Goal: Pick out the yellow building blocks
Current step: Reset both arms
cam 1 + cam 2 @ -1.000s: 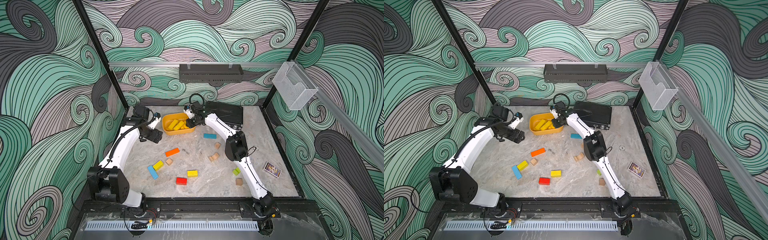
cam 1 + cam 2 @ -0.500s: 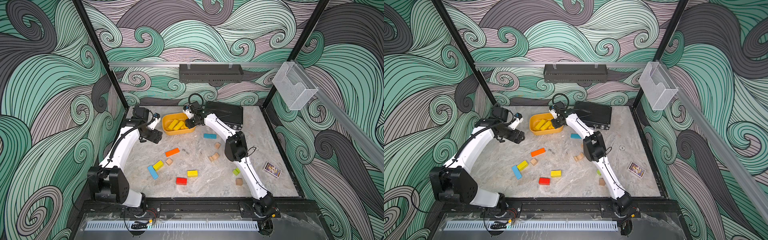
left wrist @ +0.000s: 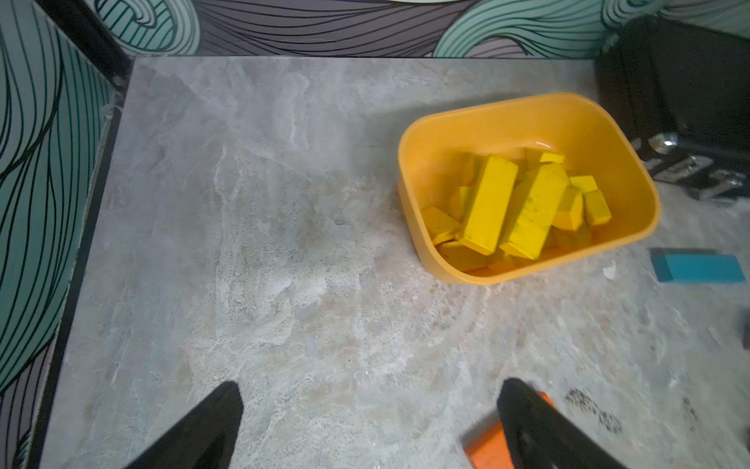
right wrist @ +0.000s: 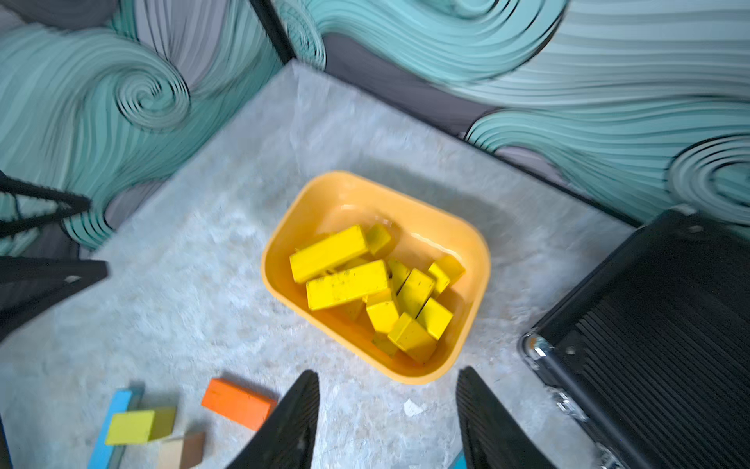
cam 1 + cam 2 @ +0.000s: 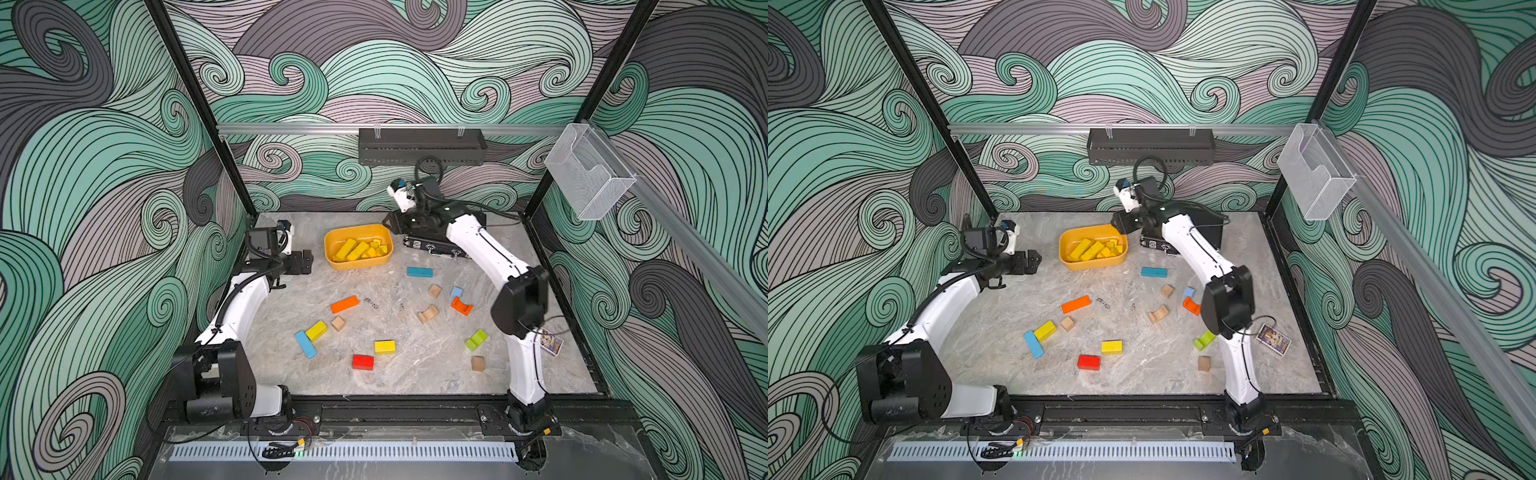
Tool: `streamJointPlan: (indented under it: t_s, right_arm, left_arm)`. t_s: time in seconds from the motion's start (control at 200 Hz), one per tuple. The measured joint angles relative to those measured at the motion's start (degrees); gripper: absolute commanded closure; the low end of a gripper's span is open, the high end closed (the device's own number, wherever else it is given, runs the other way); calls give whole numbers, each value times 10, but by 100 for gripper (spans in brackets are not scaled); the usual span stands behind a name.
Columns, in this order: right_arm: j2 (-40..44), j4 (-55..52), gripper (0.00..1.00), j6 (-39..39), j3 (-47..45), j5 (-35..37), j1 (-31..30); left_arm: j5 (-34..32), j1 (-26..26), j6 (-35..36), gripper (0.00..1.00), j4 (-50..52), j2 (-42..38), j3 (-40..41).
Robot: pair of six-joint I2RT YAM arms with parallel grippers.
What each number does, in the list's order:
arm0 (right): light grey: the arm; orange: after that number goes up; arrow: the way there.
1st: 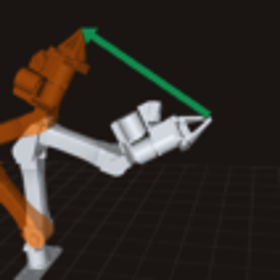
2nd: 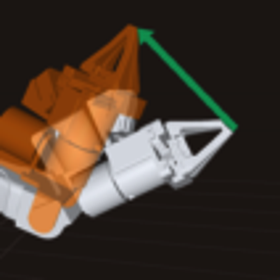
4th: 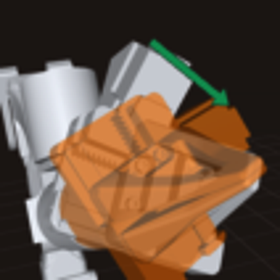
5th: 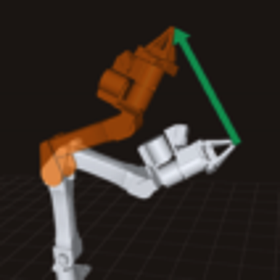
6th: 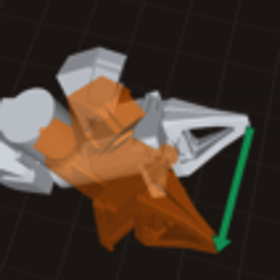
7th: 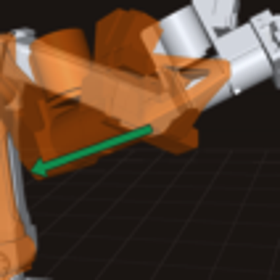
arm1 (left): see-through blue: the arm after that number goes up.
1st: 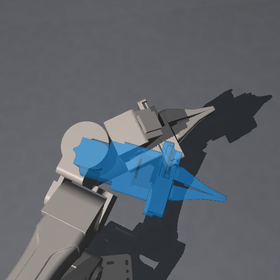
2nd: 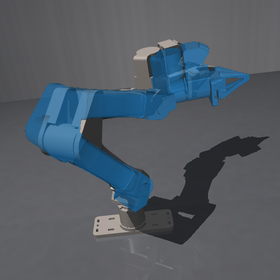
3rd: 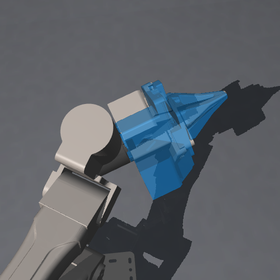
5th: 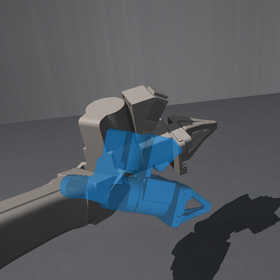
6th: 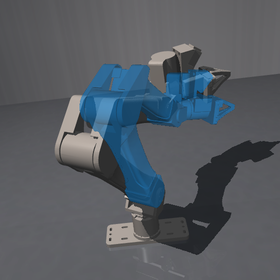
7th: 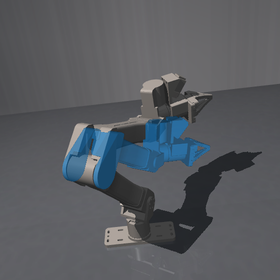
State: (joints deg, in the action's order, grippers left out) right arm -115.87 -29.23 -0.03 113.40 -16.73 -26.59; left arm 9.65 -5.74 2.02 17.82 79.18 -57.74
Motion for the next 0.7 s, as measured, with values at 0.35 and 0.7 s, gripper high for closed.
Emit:
streamJointPlan:
  t_s: [0.35,0.7]
  right_arm:
    - [298,239,0,-60,-492,18,192]
    - [411,306,0,-73,-664,153,242]
  left_arm:
    - [-11,-7,-27,1,-283,17,183]
    - [27,-10,-16,1,-439,-2,304]
